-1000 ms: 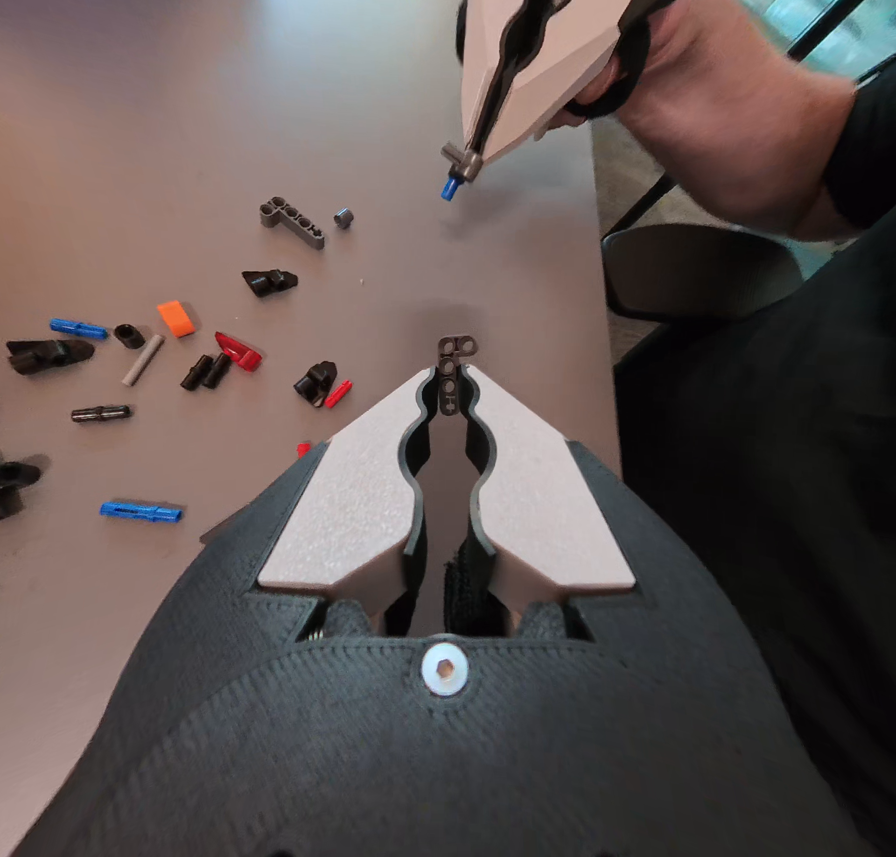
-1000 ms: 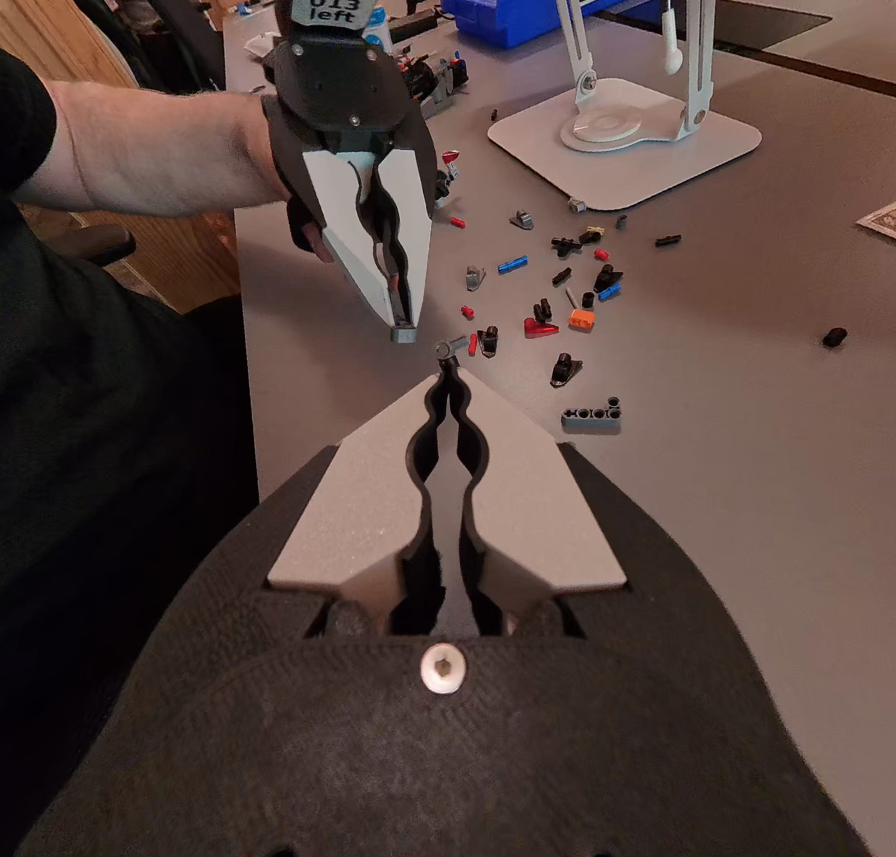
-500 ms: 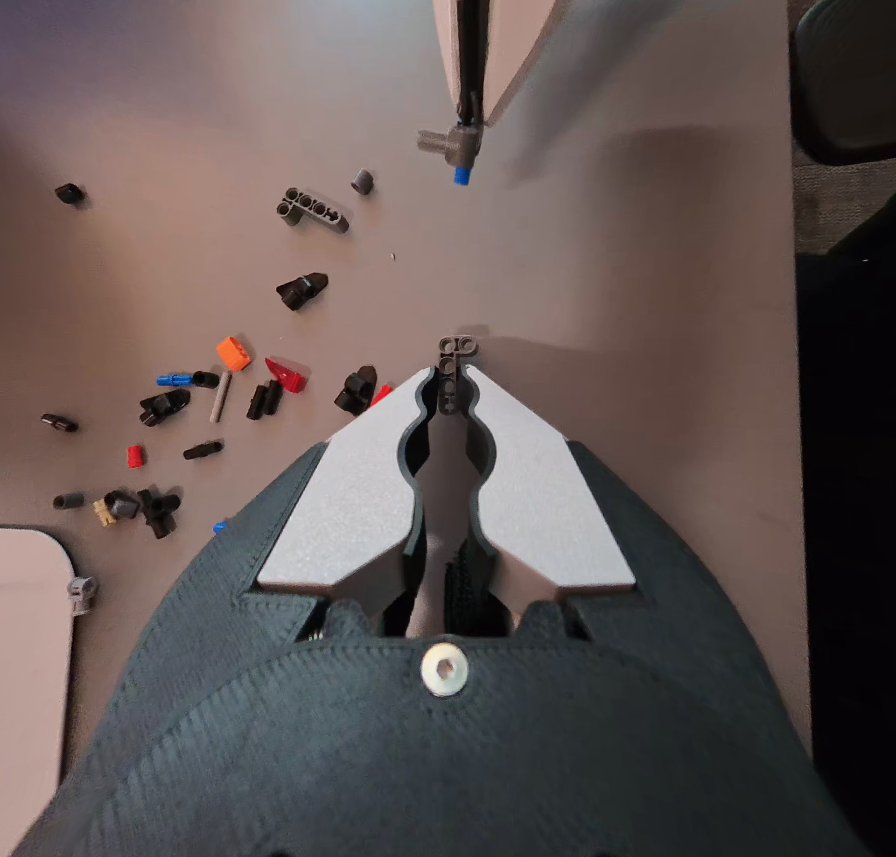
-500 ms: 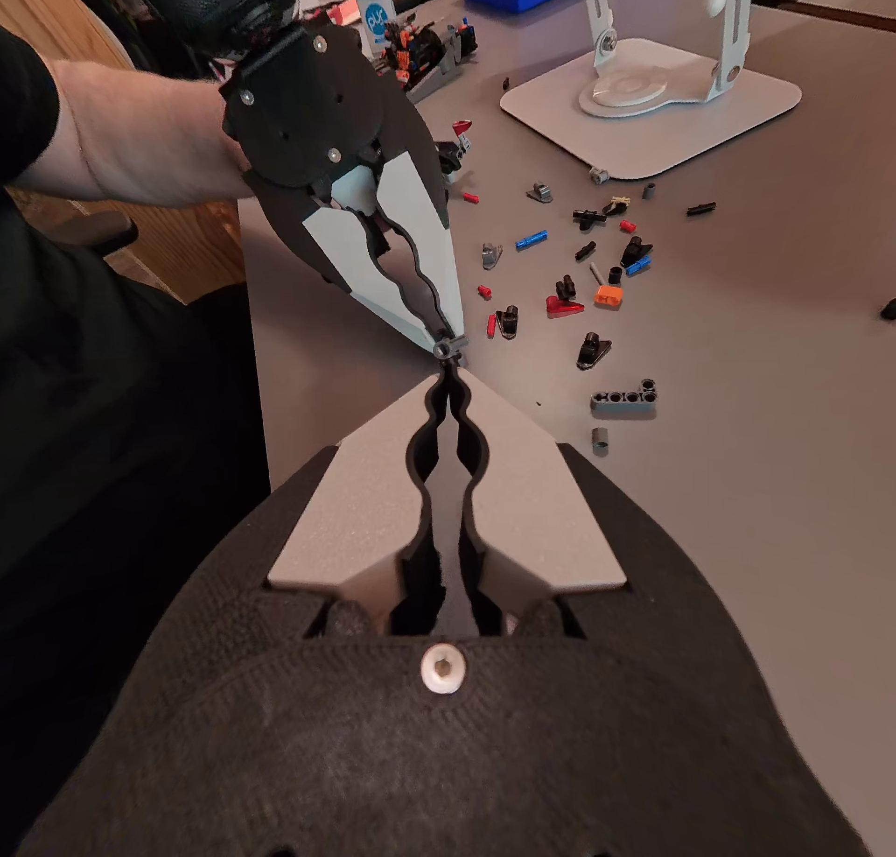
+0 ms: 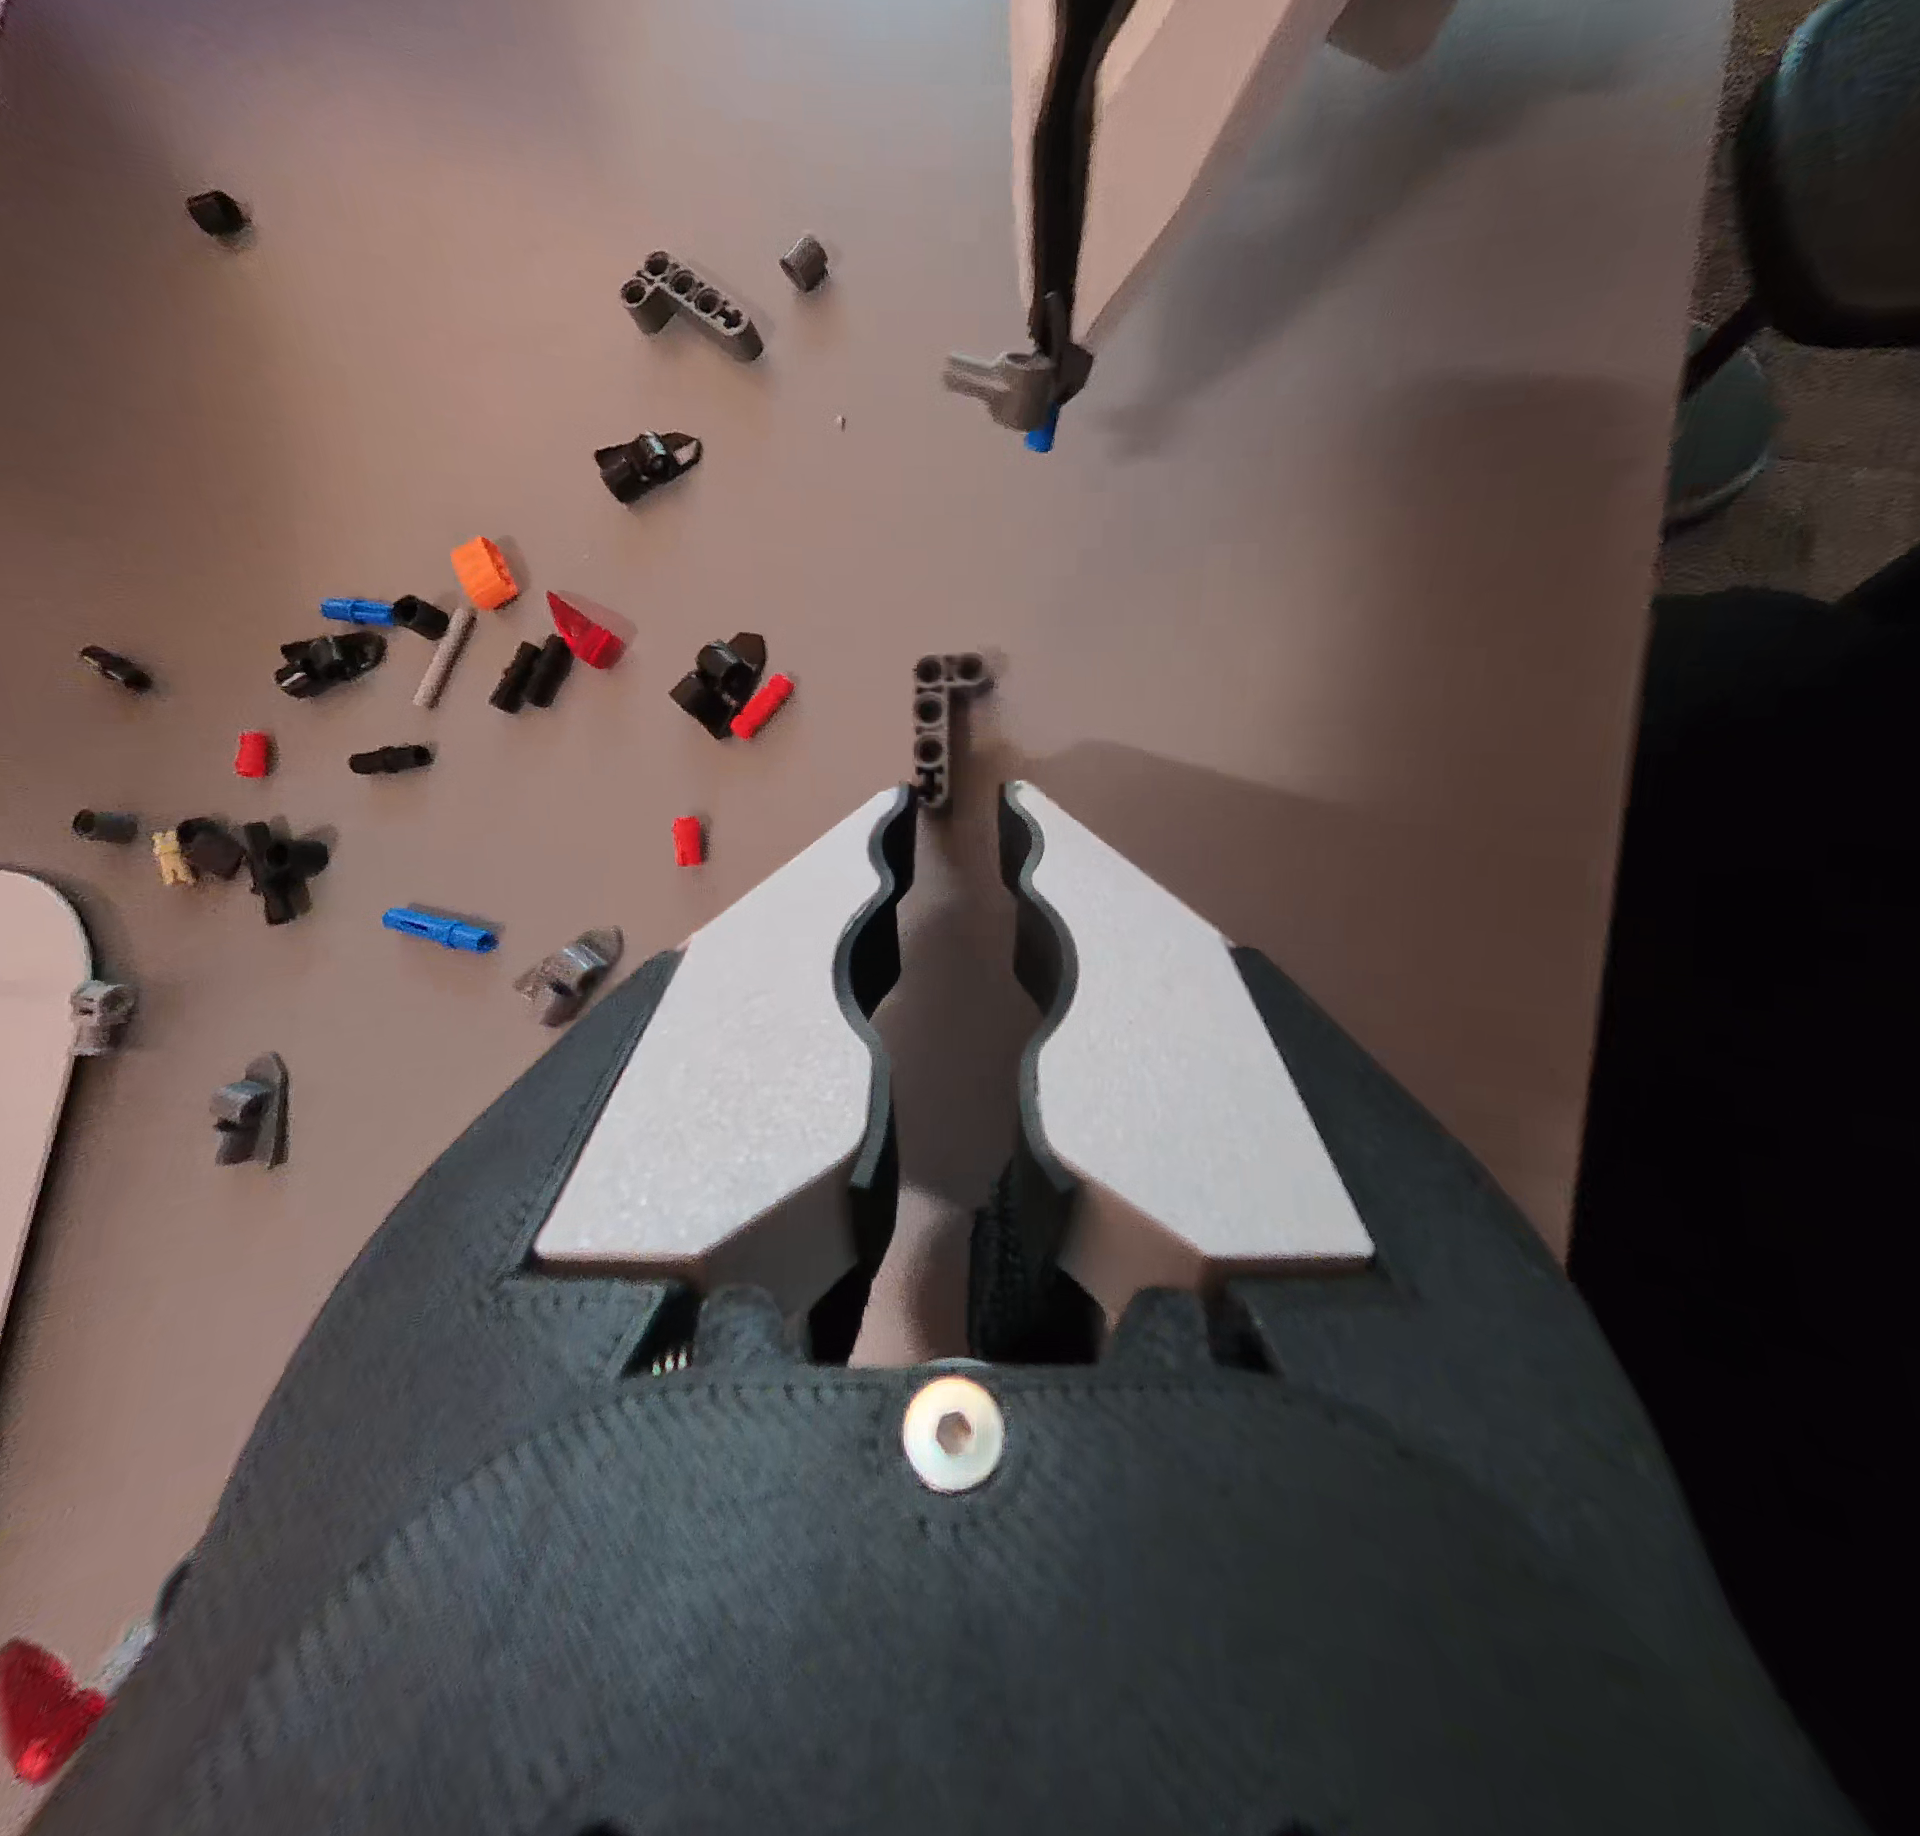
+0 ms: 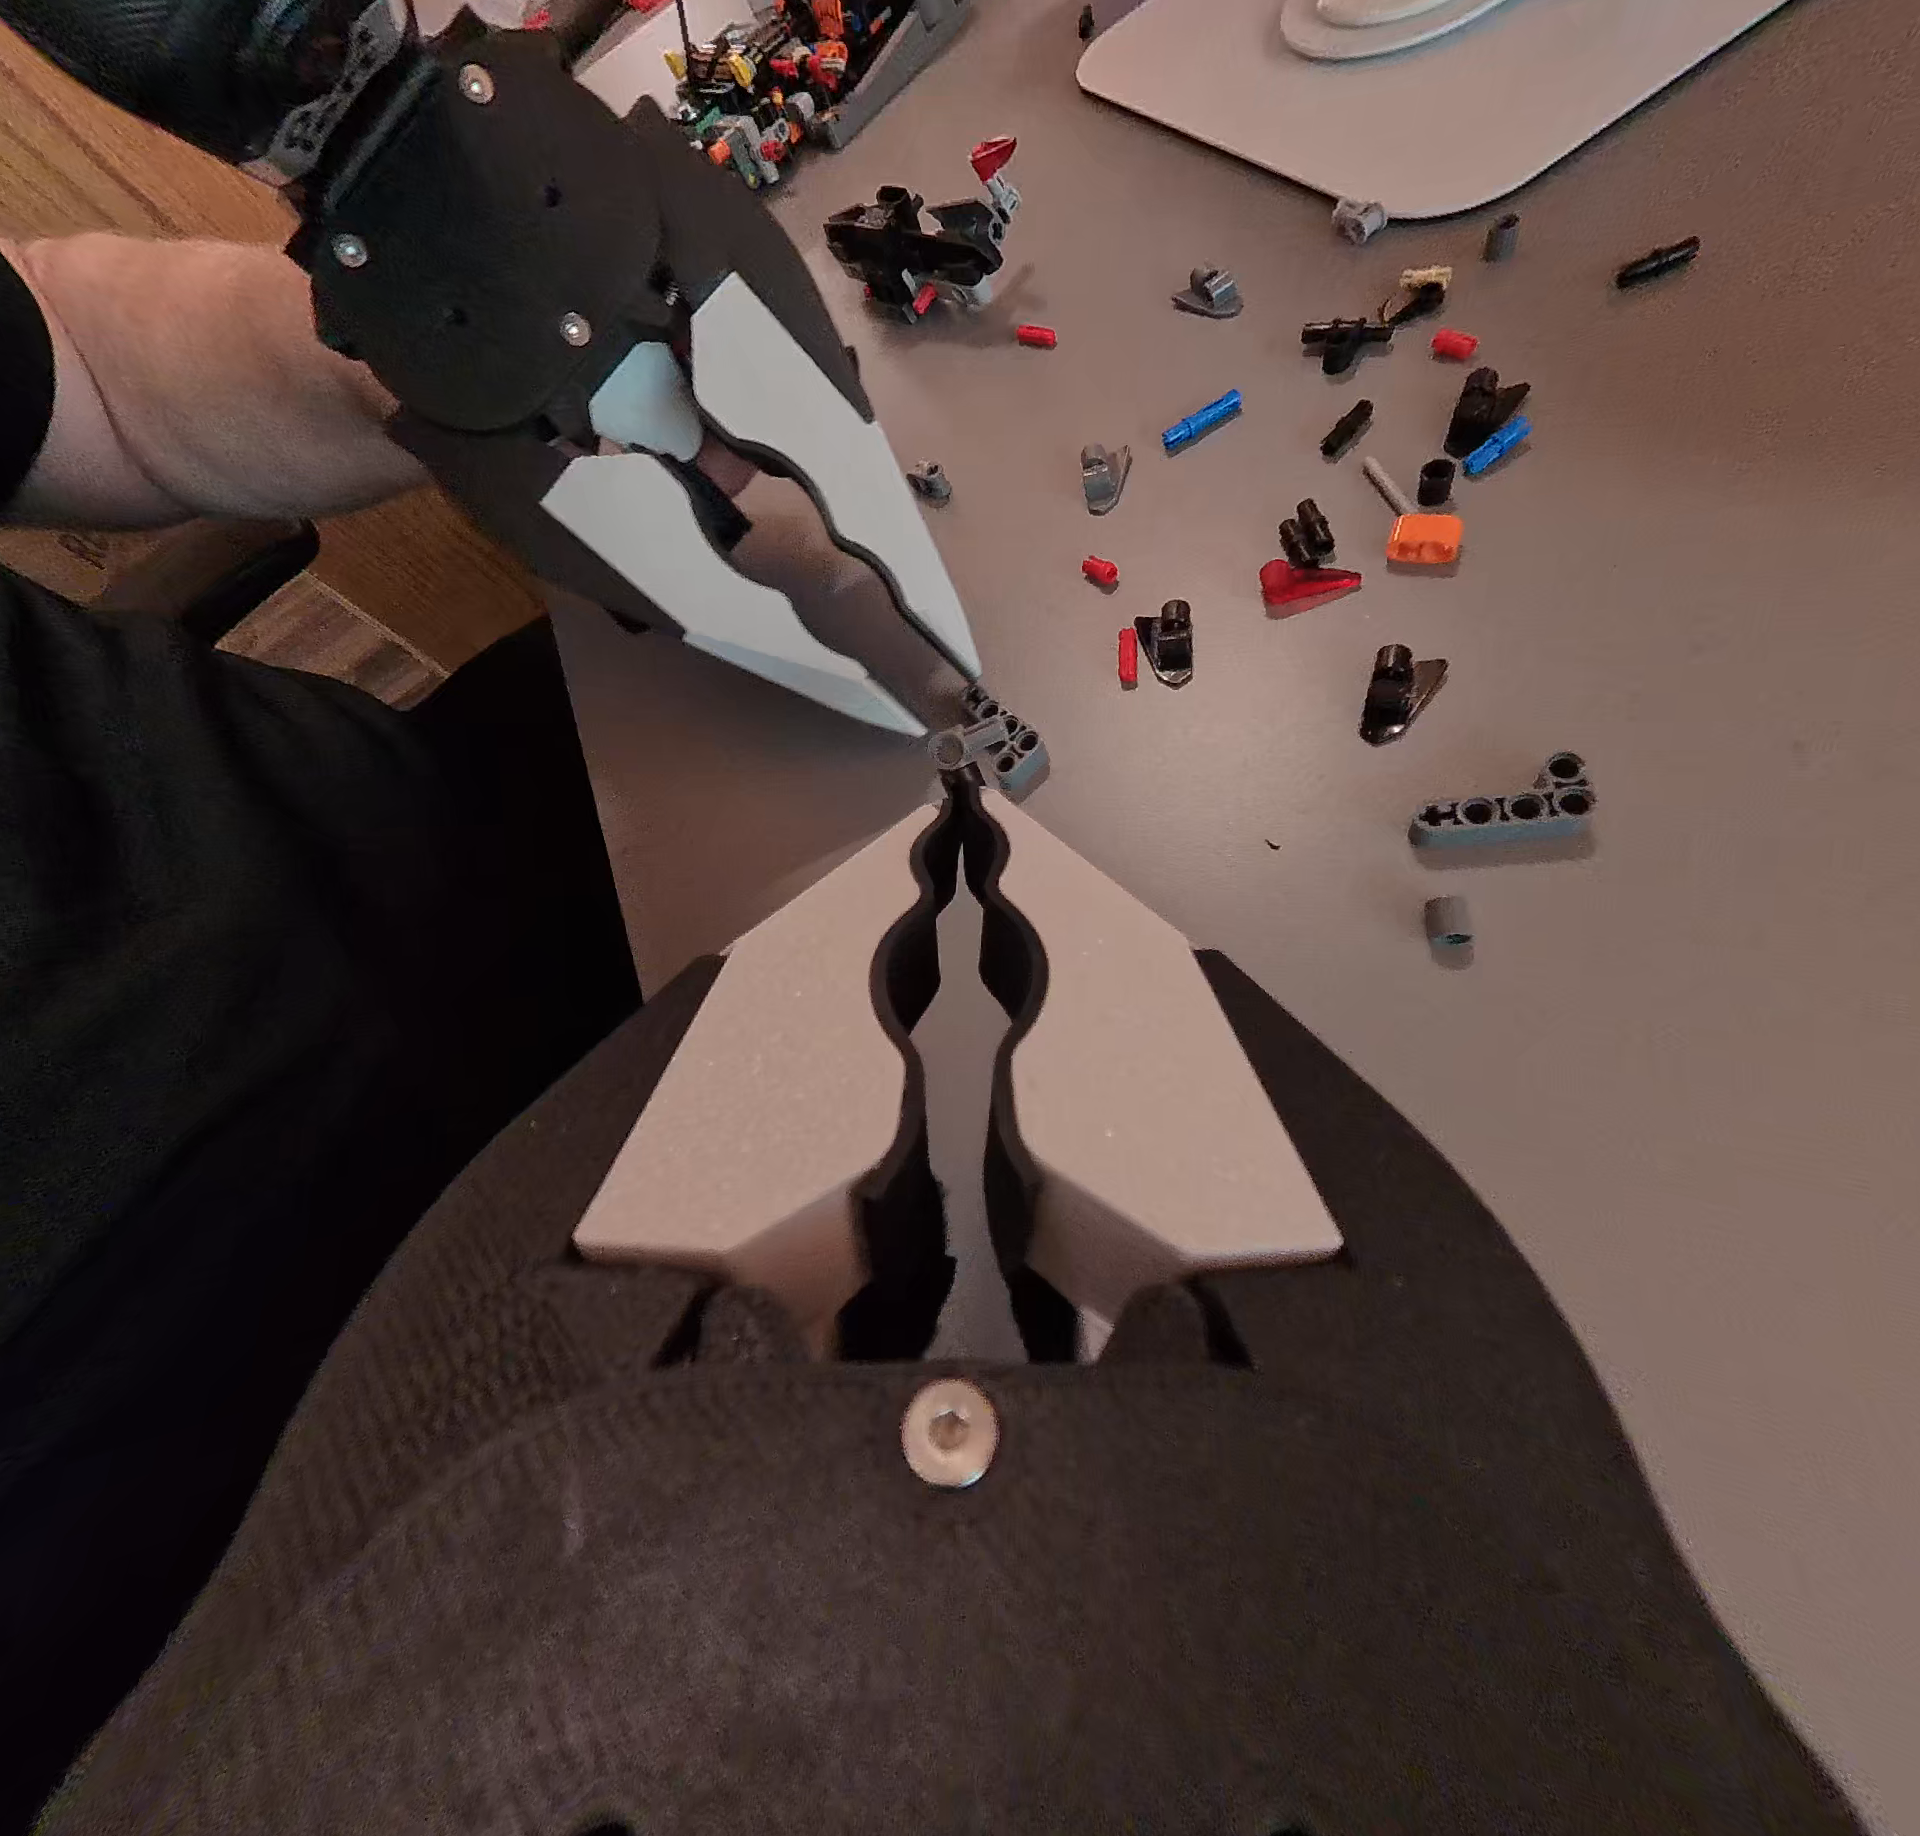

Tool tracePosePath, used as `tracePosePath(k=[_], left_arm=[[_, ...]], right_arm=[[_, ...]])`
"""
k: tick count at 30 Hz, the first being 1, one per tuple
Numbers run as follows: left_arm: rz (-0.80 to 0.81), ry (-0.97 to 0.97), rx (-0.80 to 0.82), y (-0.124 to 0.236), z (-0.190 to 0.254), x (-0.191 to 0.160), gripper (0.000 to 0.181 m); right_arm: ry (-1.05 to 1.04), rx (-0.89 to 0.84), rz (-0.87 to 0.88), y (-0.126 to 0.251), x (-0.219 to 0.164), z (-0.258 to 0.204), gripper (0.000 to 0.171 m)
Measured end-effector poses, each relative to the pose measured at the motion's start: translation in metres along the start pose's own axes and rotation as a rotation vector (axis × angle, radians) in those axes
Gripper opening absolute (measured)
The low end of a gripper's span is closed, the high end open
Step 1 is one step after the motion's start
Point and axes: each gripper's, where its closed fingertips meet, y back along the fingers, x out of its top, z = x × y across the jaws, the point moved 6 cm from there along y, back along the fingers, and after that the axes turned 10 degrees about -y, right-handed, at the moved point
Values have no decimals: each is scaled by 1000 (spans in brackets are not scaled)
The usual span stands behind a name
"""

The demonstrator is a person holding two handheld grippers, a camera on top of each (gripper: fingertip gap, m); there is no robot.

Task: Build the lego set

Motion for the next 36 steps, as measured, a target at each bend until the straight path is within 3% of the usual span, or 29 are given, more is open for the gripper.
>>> tracePosePath(k=[5, 7, 11, 17, 23, 28, 36], left_arm=[[61, 15, -54, -1, 18, 5, 15], [129, -8, -150, 0, 35, 16, 14], [126, -25, 45, 20, 3, 8, 16], [56, 64, -82, 0, -1, -6, 22], [203, 37, -221, -12, 36, 34, 23], [246, 6, -113, 3, 10, 26, 24], [143, -113, 11, -16, 2, 21, 29]], right_arm=[[-68, 13, 19, -4, -2, -2, 0], [-89, 7, 27, -2, -2, -1, 0], [-100, -21, 29, 6, -5, -2, 0], [-124, -45, 7, -1, -11, -1, 0], [-144, -64, 17, 7, -11, 2, 0], [-164, -53, 28, 18, -14, 0, 0], [-211, -24, 15, 5, -13, -3, 0]])
